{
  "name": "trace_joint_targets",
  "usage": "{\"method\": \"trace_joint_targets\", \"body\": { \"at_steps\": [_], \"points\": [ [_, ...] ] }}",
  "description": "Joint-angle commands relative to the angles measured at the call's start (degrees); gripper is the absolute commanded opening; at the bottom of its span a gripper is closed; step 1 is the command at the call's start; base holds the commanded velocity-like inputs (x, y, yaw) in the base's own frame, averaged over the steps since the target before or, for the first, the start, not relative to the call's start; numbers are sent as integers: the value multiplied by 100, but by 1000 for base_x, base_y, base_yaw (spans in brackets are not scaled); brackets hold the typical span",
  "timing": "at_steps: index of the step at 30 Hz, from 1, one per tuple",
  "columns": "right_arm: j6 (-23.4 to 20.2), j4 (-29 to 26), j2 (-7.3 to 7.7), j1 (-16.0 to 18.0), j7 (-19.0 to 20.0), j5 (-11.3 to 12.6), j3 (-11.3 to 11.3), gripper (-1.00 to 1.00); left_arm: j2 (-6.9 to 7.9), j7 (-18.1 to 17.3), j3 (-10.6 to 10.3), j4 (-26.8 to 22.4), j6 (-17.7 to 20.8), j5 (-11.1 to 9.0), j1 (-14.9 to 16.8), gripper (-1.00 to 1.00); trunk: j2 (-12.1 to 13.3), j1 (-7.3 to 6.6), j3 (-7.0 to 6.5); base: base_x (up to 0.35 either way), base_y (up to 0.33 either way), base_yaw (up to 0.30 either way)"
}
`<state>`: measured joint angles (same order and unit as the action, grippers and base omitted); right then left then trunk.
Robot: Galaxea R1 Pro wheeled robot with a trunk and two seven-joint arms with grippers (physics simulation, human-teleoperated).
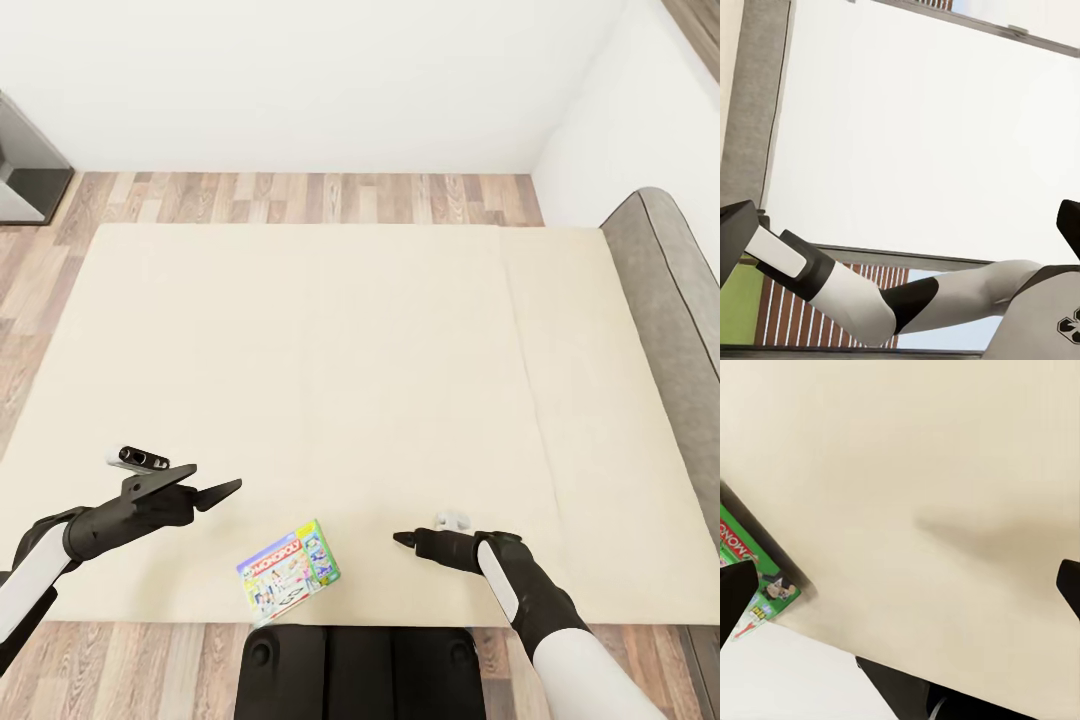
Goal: Put all the toys in the child's room - the three board games (two on the bed and one on the table), the two jigsaw puzzles on the table, and the tennis ball on the table - inside the toy box on the table in the child's room.
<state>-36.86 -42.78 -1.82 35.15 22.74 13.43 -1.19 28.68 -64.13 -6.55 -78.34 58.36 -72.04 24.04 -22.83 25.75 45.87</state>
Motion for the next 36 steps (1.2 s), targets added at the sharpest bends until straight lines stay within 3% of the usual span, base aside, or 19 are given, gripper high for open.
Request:
{"method": "trace_joint_targets", "body": {
  "at_steps": [1,23,36],
  "points": [
    [-37,-7,-3,1,2,19,-13,100,6,-12,-13,3,26,-21,4,100,-9,3,6,0,131,15],
    [-33,-10,-3,1,2,19,-13,100,11,-12,-13,3,26,-21,4,100,-9,3,6,0,71,2],
    [-32,-10,-3,1,2,19,-6,100,10,-12,-13,3,26,-21,4,100,-9,3,6,0,173,0]
  ]
}}
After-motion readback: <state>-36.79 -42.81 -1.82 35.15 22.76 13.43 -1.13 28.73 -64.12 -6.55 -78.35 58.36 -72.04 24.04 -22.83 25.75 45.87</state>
